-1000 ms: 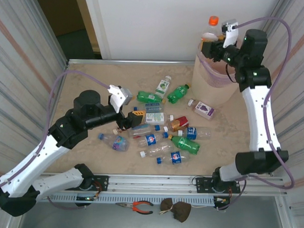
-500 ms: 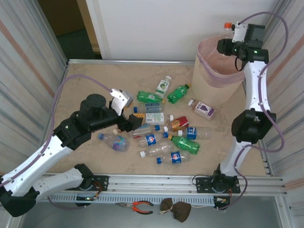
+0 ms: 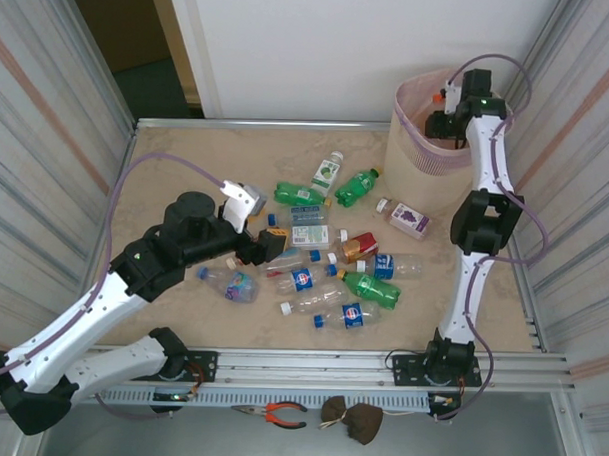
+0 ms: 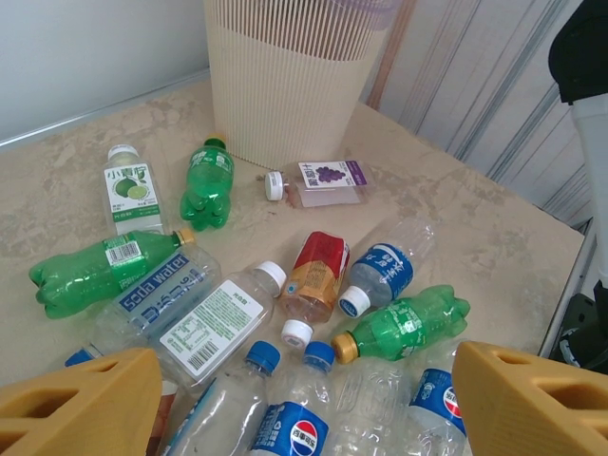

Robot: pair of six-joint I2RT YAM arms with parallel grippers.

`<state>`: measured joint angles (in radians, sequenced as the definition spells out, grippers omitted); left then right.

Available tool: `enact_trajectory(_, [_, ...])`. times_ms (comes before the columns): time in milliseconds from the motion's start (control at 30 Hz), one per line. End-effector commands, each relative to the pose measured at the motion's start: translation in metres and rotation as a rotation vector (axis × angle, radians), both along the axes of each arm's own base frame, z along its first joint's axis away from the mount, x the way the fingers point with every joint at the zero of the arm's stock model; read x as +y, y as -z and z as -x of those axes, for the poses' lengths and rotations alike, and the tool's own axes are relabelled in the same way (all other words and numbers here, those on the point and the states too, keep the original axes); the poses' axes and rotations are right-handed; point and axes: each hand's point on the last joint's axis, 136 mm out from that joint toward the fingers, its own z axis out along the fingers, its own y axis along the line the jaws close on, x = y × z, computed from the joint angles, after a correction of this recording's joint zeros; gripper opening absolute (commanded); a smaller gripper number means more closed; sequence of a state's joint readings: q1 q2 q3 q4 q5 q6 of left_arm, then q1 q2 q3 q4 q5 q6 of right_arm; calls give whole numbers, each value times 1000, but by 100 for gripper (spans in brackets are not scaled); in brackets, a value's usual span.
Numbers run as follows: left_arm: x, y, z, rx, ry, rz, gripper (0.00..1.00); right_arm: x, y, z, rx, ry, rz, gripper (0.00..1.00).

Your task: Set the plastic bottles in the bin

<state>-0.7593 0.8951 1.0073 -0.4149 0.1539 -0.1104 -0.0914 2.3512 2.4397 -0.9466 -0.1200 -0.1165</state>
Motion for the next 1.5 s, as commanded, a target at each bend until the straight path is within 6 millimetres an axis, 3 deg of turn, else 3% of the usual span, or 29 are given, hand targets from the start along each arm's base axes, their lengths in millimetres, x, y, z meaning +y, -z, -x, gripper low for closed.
enact_trajectory(0, [2,1,-3,-3,-27,11,81,0,23,8,90,-25,91,43])
enact_trajectory(300, [5,7,-5,15,-41,3,81,0,81,25,265,-46,131,50])
enact_trajectory(433, [7,11,-5,26,-51,-2,81,0,94,30,303,-48,130,54])
enact_trajectory(567, [10,13,-6,37,-66,-5,81,3,90,30,297,-49,125,61])
enact_trajectory(733, [13,17,-7,54,-88,-11,81,6,66,26,239,-46,124,72])
enact_trajectory(933, [22,25,-10,86,-141,-30,81,10,26,26,160,-50,142,77])
enact_trajectory(1267, [34,40,-13,177,-235,-20,81,15,-62,37,-9,-45,164,78])
enact_trajectory(1467, [57,63,-17,287,-382,-12,81,24,-112,52,-103,-55,187,78])
